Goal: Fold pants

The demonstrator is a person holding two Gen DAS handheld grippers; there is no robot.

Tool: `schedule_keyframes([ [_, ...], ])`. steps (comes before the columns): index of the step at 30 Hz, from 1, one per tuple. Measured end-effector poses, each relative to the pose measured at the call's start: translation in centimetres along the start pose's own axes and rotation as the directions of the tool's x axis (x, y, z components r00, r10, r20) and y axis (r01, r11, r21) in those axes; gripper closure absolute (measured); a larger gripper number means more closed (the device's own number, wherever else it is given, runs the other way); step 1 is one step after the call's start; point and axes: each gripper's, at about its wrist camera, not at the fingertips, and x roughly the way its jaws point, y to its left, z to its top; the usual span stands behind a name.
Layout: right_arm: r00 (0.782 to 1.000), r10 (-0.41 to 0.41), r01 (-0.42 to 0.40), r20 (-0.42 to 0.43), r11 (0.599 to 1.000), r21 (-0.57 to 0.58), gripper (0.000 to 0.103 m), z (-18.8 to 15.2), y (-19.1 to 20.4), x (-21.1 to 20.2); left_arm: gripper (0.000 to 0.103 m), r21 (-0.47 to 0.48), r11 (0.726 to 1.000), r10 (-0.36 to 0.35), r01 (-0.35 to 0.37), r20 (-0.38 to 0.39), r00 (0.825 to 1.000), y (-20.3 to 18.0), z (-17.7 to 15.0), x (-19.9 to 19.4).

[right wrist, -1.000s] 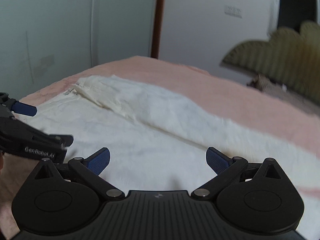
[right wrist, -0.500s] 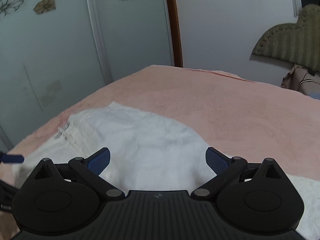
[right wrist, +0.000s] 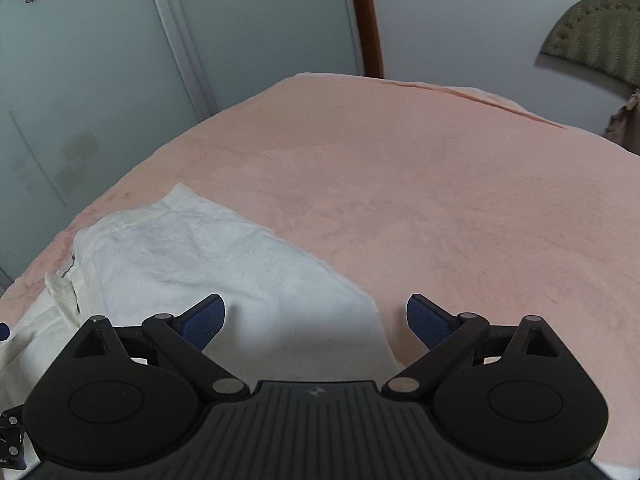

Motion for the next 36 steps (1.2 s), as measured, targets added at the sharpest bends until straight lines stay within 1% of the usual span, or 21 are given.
schedule_keyframes([
  [2, 1.0, 0.009, -0.009, -0.011, 1.0, -0.015, 0.006, 0.4, 0.0, 0.9, 0.003, 0.002, 1.0, 0.006, -0.006, -0.007, 1.0, -0.1, 0.2, 0.5],
  [4, 0.999, 0.018, -0.019, -0.029, 0.999, -0.036, 0.011, 0.8, 0.2, 1.8, 0.003, 0.007, 1.0, 0.009, -0.009, -0.015, 1.0, -0.1, 0.4, 0.9],
  [10, 0.994, 0.059, -0.063, -0.089, 0.997, -0.043, 0.039, 1.9, 0.1, 5.0, 0.003, 0.004, 1.0, 0.026, -0.026, -0.006, 1.0, 0.4, 1.0, 1.7],
  [14, 0.991, 0.091, -0.096, -0.095, 0.994, -0.046, 0.063, 2.4, 0.3, 5.9, 0.003, -0.041, 0.999, 0.034, -0.034, 0.004, 0.999, 1.8, 2.2, 2.2],
  [15, 0.991, 0.096, -0.102, -0.095, 0.993, -0.062, 0.074, 2.4, 0.5, 5.9, 0.003, -0.058, 0.998, 0.028, -0.027, 0.004, 1.0, 2.2, 2.6, 2.3],
  [17, 0.994, 0.083, -0.091, -0.067, 0.988, -0.126, 0.08, 2.1, 1.7, 5.3, 0.004, -0.11, 0.994, -0.006, 0.007, 0.006, 1.0, 3.3, 3.6, 2.5],
  [18, 0.999, 0.037, -0.042, -0.03, 0.979, -0.198, 0.083, 1.8, 3.0, 4.7, 0.004, -0.138, 0.99, -0.027, 0.028, 0.009, 1.0, 3.8, 4.1, 2.5],
  [19, 1.0, 0.0, 0.003, 0.009, 0.961, -0.277, 0.084, 1.3, 4.4, 4.1, 0.004, -0.172, 0.984, -0.051, 0.053, 0.014, 0.999, 4.4, 4.6, 2.6],
  [20, 0.997, -0.042, 0.061, 0.06, 0.927, -0.371, 0.084, 0.6, 6.0, 3.4, 0.004, -0.205, 0.975, -0.08, 0.082, 0.019, 0.997, 4.9, 5.2, 2.7],
  [21, 0.992, -0.071, 0.11, 0.105, 0.889, -0.445, 0.085, -0.2, 7.5, 2.8, 0.004, -0.239, 0.964, -0.115, 0.118, 0.027, 0.993, 5.5, 5.7, 2.8],
  [22, 0.984, -0.091, 0.16, 0.155, 0.836, -0.525, 0.085, -1.2, 9.1, 2.1, 0.006, -0.277, 0.947, -0.157, 0.161, 0.036, 0.987, 6.1, 6.3, 3.0],
  [23, 0.977, -0.099, 0.192, 0.19, 0.796, -0.574, 0.085, -2.1, 10.3, 1.5, 0.006, -0.318, 0.925, -0.204, 0.208, 0.045, 0.978, 6.7, 6.9, 3.2],
  [25, 0.963, -0.097, 0.243, 0.251, 0.715, -0.656, 0.086, -4.3, 12.4, 0.2, 0.006, -0.396, 0.867, -0.299, 0.303, 0.072, 0.951, 8.0, 8.0, 3.7],
  [26, 0.959, -0.091, 0.256, 0.268, 0.686, -0.681, 0.086, -5.2, 13.1, -0.3, 0.005, -0.445, 0.822, -0.353, 0.355, 0.091, 0.931, 8.7, 8.6, 4.2],
  [29, 0.95, -0.07, 0.281, 0.304, 0.617, -0.735, 0.086, -7.4, 14.7, -1.4, 0.004, -0.549, 0.701, -0.458, 0.455, 0.142, 0.877, 9.9, 10.2, 6.1],
  [30, 0.948, -0.059, 0.285, 0.313, 0.594, -0.752, 0.086, -8.2, 15.2, -1.7, 0.004, -0.567, 0.676, -0.485, 0.471, 0.14, 0.863, 10.0, 10.9, 6.7],
  [31, 0.945, -0.05, 0.293, 0.323, 0.568, -0.769, 0.086, -9.0, 15.6, -2.0, 0.004, -0.572, 0.661, -0.509, 0.486, 0.134, 0.85, 9.9, 11.5, 7.3],
  [32, 0.943, -0.038, 0.299, 0.332, 0.537, -0.789, 0.09, -9.7, 16.2, -2.2, 0.004, -0.566, 0.656, -0.533, 0.499, 0.12, 0.837, 9.7, 12.2, 8.1],
  [33, 0.939, -0.03, 0.308, 0.341, 0.511, -0.802, 0.092, -10.3, 16.6, -2.4, 0.004, -0.558, 0.661, -0.546, 0.502, 0.102, 0.832, 9.3, 12.9, 8.6],
  [34, 0.936, -0.022, 0.318, 0.352, 0.482, -0.816, 0.092, -11.0, 17.1, -2.5, 0.005, -0.545, 0.675, -0.55, 0.497, 0.078, 0.832, 9.0, 13.4, 9.2],
  [36, 0.936, 0.0, 0.313, 0.351, 0.454, -0.834, 0.093, -11.8, 17.7, -2.7, 0.007, -0.534, 0.708, -0.533, 0.462, 0.026, 0.846, 8.2, 14.2, 10.1],
])
